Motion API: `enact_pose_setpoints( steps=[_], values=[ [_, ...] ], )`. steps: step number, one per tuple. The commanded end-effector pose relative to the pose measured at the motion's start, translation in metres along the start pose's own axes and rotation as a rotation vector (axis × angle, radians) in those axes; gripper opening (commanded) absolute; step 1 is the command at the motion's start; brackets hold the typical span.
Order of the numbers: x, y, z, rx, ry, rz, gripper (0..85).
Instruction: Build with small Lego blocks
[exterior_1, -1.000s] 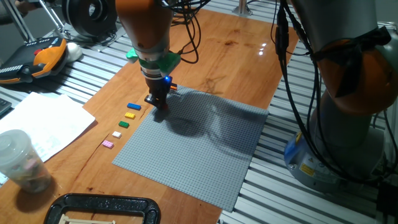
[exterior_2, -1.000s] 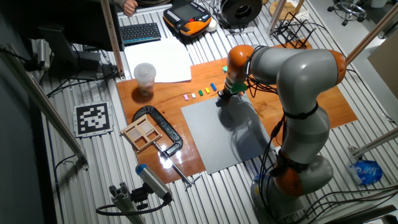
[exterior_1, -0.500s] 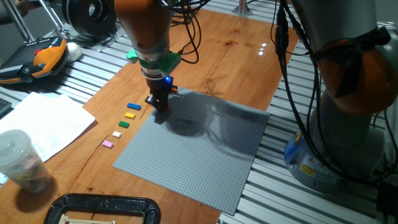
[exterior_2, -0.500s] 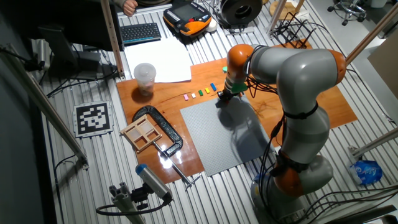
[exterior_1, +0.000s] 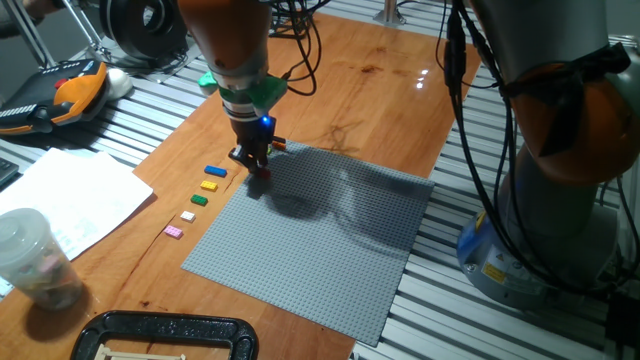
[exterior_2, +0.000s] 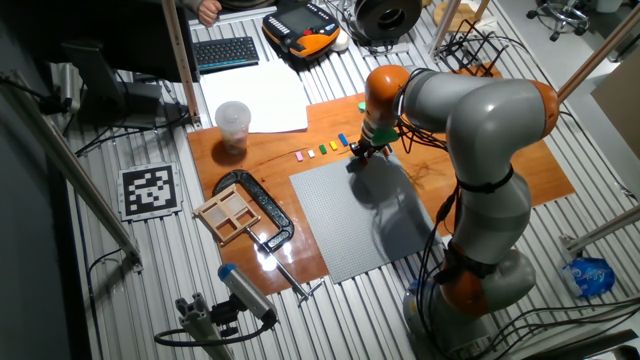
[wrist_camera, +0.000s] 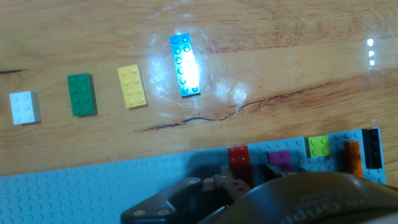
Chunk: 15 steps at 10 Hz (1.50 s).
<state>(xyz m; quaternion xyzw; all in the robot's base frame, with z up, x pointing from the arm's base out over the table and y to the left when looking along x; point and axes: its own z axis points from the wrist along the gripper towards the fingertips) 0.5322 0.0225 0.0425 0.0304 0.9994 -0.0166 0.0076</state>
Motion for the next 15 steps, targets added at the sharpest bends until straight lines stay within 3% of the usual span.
enact_pose_setpoints(
  steps=[1, 3, 4, 5, 6, 12, 15],
  values=[
    [0.001, 0.001, -0.001, 0.002, 0.001, 0.0, 34.0],
    [0.002, 0.002, -0.003, -0.001, 0.006, -0.003, 34.0],
    [0.002, 0.003, -0.003, -0.001, 0.009, -0.006, 17.0],
    [0.002, 0.004, -0.004, -0.001, 0.011, -0.014, 17.0],
    [0.002, 0.004, -0.004, -0.001, 0.015, -0.02, 0.0],
    [0.001, 0.003, 0.0, 0.013, 0.012, -0.045, 0.0],
    [0.0, 0.002, 0.009, 0.007, 0.007, -0.051, 0.0]
  ],
)
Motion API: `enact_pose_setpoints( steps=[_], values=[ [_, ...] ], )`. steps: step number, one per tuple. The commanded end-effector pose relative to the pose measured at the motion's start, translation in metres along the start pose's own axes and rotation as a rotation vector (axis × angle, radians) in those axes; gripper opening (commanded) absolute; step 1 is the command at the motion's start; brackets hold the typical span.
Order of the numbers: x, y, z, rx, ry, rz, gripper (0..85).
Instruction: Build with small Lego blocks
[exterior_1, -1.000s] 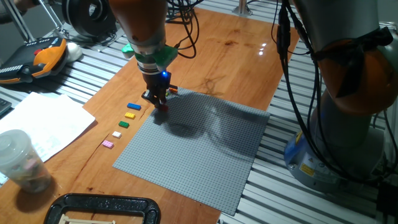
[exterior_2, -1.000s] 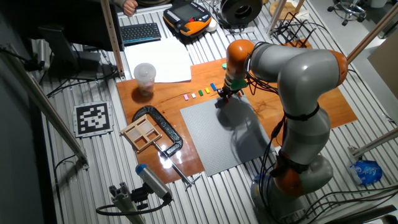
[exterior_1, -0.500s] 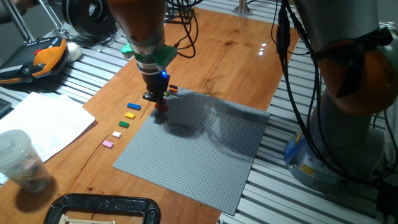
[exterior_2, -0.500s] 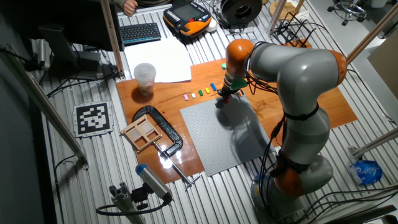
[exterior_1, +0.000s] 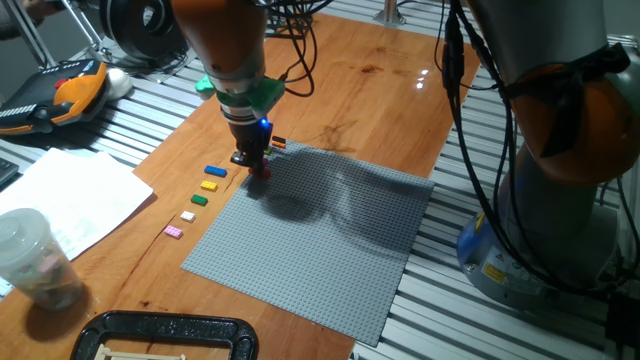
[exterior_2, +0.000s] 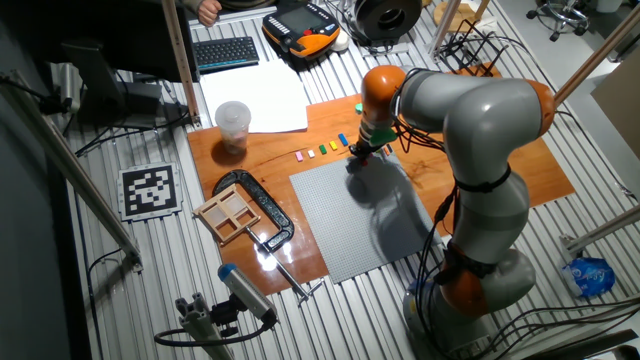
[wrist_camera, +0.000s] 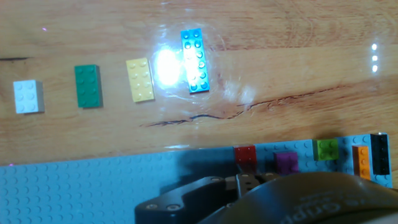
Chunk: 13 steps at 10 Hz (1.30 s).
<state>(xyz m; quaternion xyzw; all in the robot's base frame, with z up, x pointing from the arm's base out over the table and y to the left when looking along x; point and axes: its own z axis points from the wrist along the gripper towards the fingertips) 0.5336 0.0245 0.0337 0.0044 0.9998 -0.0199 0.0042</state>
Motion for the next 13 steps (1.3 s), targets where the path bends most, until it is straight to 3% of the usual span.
enact_pose_setpoints(
  steps=[1, 7, 13],
  values=[
    [0.001, -0.001, 0.002, 0.001, 0.002, -0.003, 0.0],
    [0.004, 0.0, 0.006, -0.008, 0.002, 0.004, 0.0],
    [-0.003, 0.001, -0.012, -0.007, 0.039, 0.033, 0.0]
  ],
)
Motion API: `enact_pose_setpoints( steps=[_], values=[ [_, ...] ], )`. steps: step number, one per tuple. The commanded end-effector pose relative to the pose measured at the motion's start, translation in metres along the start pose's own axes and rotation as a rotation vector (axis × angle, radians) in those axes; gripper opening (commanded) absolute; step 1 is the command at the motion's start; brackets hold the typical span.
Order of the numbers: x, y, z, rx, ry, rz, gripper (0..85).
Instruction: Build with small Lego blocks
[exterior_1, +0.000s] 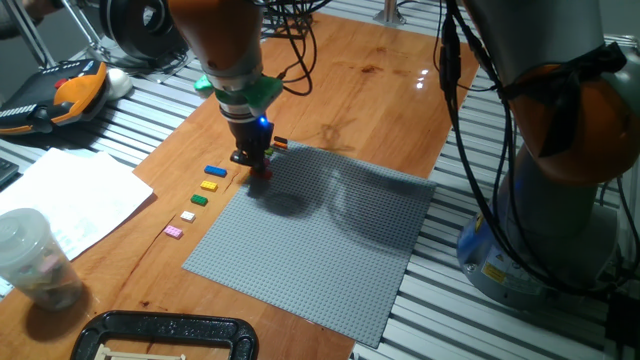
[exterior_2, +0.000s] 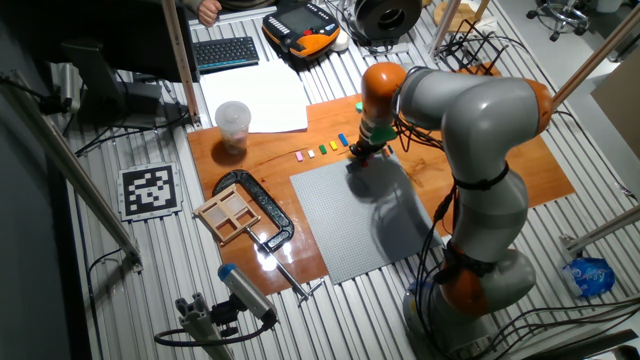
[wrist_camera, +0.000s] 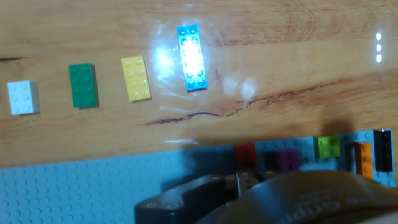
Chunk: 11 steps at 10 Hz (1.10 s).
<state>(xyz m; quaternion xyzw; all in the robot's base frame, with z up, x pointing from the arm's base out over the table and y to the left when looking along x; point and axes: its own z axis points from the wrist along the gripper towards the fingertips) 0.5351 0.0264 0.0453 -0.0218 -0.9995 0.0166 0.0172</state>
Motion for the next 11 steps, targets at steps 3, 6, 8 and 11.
enact_pose_setpoints(
  steps=[3, 6, 8, 11],
  values=[
    [-0.003, 0.0, -0.007, -0.011, 0.003, 0.005, 0.0],
    [-0.004, -0.002, -0.019, -0.01, -0.004, 0.008, 17.0],
    [-0.005, -0.003, -0.022, -0.017, -0.009, 0.003, 17.0],
    [-0.006, -0.002, -0.025, -0.013, -0.023, -0.007, 17.0]
  ],
)
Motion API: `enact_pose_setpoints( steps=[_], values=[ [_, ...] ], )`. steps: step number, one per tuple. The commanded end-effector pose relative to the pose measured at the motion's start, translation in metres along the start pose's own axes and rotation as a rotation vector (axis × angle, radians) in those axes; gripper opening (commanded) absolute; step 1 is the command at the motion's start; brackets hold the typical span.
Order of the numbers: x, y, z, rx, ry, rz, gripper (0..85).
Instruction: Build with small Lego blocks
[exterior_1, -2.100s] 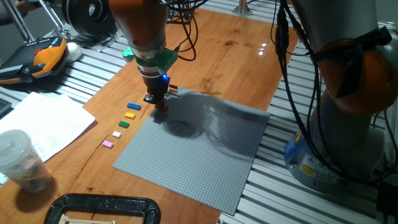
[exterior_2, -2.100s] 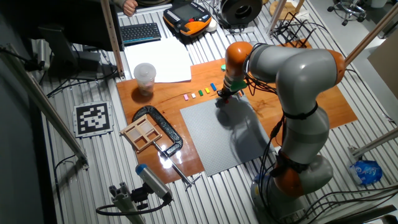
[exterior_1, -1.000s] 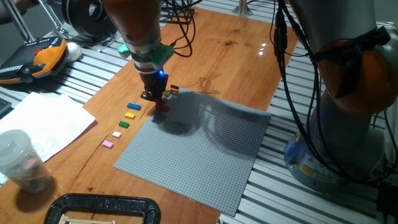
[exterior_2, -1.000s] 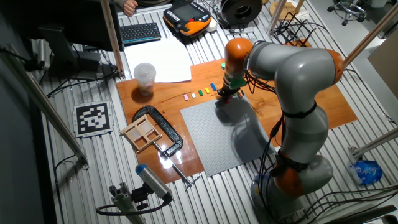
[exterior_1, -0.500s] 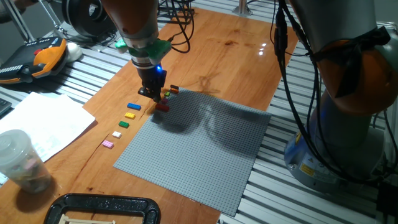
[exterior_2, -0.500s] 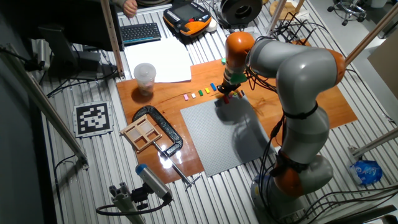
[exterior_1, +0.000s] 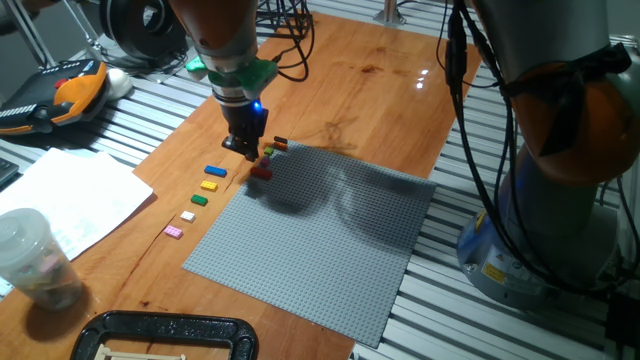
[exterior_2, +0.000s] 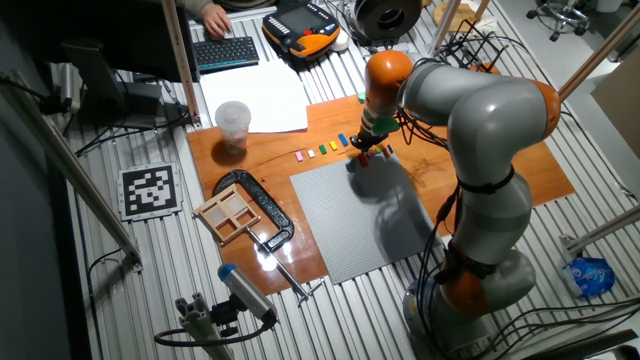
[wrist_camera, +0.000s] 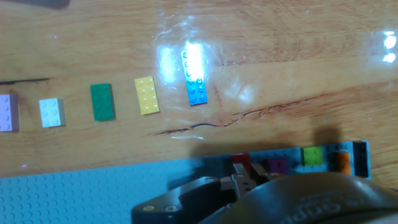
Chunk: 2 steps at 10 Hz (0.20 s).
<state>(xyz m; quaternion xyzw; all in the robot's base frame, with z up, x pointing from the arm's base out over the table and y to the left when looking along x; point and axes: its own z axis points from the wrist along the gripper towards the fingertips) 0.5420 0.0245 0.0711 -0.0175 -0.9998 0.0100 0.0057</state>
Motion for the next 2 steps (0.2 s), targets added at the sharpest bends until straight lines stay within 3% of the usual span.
enact_pose_setpoints(
  steps=[1, 2],
  values=[
    [-0.0008, -0.0012, -0.0016, 0.0, 0.002, -0.003, 17.0],
    [-0.0009, -0.0019, -0.0024, 0.0, 0.008, -0.006, 17.0]
  ],
)
